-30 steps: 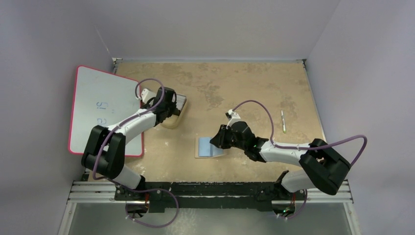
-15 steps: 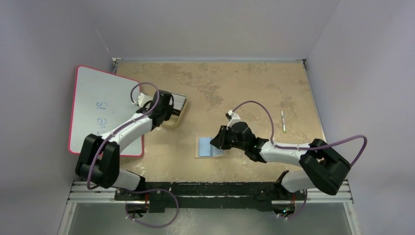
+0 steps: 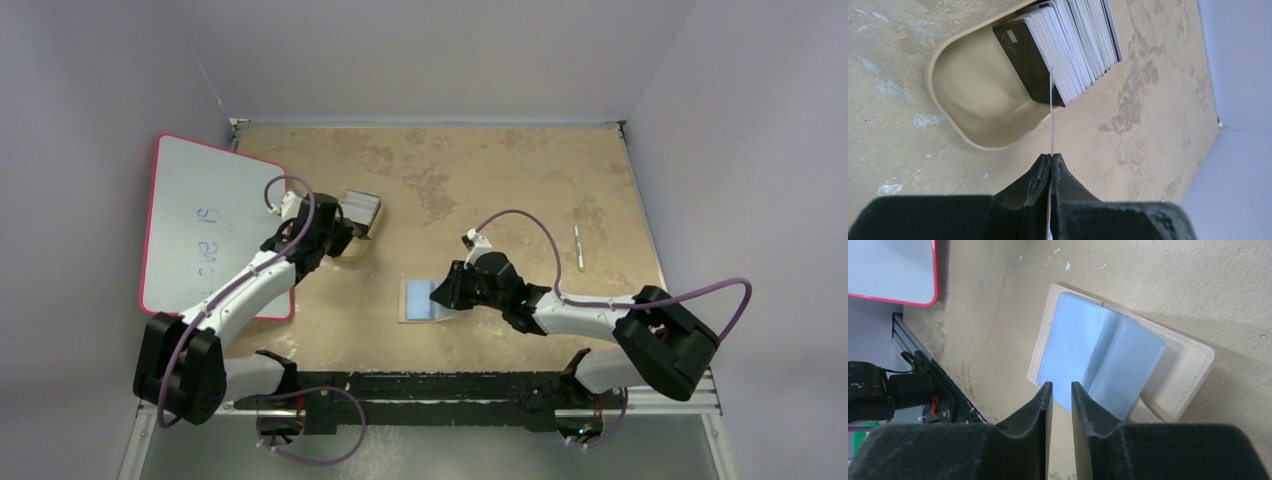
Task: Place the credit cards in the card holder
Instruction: Pick up the credit card from the storage box, then insert the credit card into the card holder.
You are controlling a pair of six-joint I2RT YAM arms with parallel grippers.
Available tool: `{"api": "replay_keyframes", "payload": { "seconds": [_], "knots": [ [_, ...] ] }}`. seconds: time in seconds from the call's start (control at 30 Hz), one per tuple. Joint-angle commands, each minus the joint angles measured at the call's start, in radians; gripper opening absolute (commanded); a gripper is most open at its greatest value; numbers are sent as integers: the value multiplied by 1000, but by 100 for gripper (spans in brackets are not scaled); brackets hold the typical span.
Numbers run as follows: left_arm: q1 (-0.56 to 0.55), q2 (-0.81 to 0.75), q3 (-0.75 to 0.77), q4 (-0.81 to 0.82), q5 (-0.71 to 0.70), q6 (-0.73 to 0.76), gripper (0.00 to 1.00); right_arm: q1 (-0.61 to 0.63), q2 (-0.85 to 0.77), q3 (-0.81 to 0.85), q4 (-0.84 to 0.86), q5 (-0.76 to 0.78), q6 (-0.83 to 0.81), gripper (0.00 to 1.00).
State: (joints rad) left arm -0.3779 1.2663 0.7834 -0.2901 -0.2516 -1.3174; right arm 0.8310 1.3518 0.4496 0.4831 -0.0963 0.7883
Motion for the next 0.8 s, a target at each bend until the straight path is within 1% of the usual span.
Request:
{"api": "replay_keyframes", "payload": {
  "seconds": [0.0, 0.17, 0.37, 0.57, 0.63, 0.77],
  "knots": [
    [-1, -95, -25, 1, 75, 150, 0, 2, -40, -17, 40, 28, 22, 22],
    [-2, -149, -42, 11, 196, 249, 0, 1, -46, -7, 16, 32, 20, 22],
    [-5, -175, -72, 43, 378, 291, 0, -3, -57, 0, -3, 27, 20, 22],
    [-22, -177, -97, 59, 511, 328, 0, -22, -88, 0, -47, 44, 21, 22],
    [-41, -161, -105, 54, 543, 340, 0, -27, -93, 0, -59, 46, 22, 22],
    [-111, -145, -142, 81, 554, 326, 0, -40, -96, -2, -98, 61, 32, 20]
  ]
}}
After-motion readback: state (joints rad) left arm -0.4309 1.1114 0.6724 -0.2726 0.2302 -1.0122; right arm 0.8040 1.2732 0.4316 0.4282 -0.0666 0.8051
